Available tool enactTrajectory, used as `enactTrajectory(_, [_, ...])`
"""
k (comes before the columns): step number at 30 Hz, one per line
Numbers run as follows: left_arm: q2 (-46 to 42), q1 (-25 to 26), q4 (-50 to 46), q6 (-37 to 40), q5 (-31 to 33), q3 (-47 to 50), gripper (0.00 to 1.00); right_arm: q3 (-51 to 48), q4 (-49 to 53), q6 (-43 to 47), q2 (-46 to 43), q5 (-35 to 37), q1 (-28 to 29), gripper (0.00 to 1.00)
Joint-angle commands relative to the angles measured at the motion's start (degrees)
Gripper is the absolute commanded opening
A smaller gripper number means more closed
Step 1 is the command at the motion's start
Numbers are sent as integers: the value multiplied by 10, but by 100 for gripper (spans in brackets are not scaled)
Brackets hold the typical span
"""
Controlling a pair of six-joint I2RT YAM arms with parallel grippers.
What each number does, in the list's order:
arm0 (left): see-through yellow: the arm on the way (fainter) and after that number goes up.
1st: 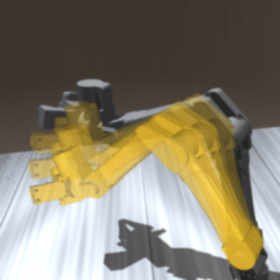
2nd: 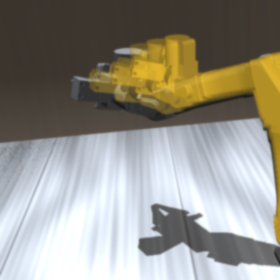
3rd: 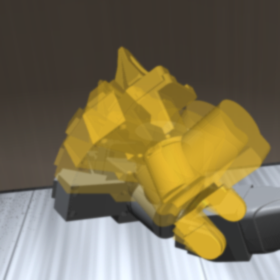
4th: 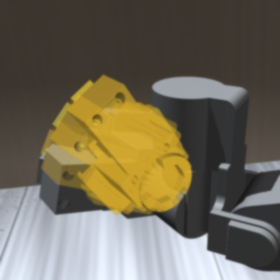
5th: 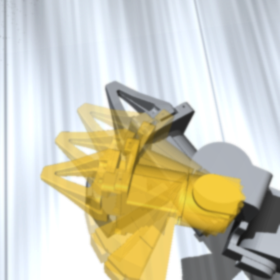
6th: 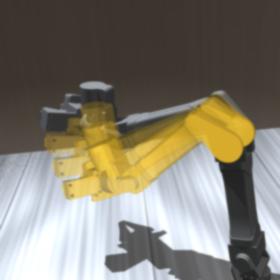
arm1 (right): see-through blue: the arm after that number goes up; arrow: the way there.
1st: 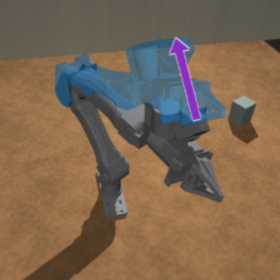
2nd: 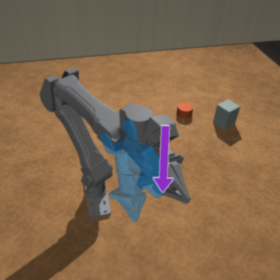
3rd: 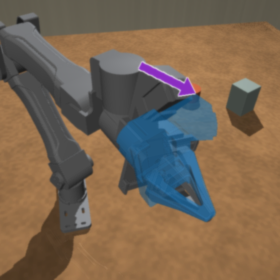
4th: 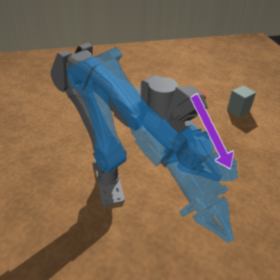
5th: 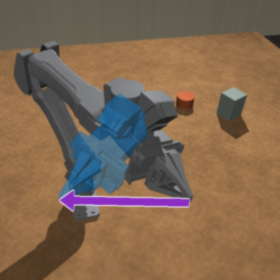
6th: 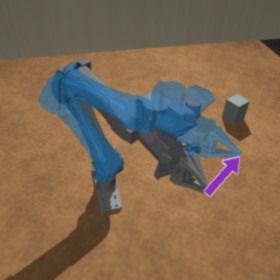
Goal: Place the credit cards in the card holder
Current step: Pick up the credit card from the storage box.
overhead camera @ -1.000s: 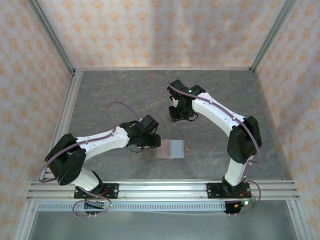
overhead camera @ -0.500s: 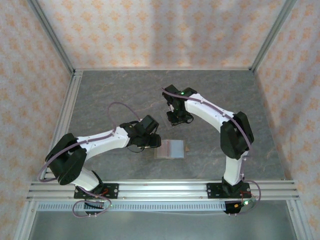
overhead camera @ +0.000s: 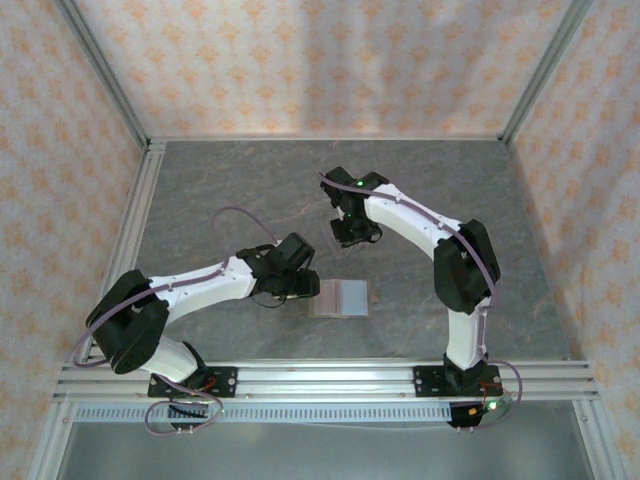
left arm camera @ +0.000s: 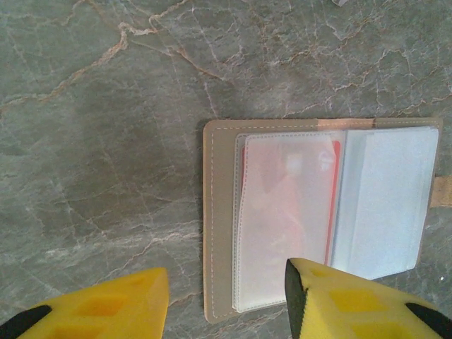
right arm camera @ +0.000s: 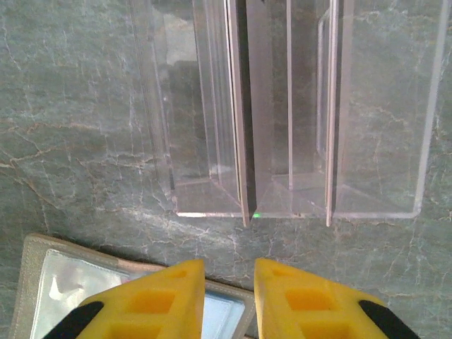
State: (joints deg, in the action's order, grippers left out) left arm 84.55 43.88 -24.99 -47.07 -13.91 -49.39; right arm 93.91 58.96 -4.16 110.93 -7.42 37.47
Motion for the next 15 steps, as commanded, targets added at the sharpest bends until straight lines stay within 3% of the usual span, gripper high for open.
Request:
enactTrajectory(1, [-13, 7, -1, -7, 20, 1, 48, 21, 15, 12, 19, 20, 4, 24])
enactTrajectory(15, [-8, 6, -1, -5, 21, -1, 48, 29, 25, 23, 37, 22, 4, 24])
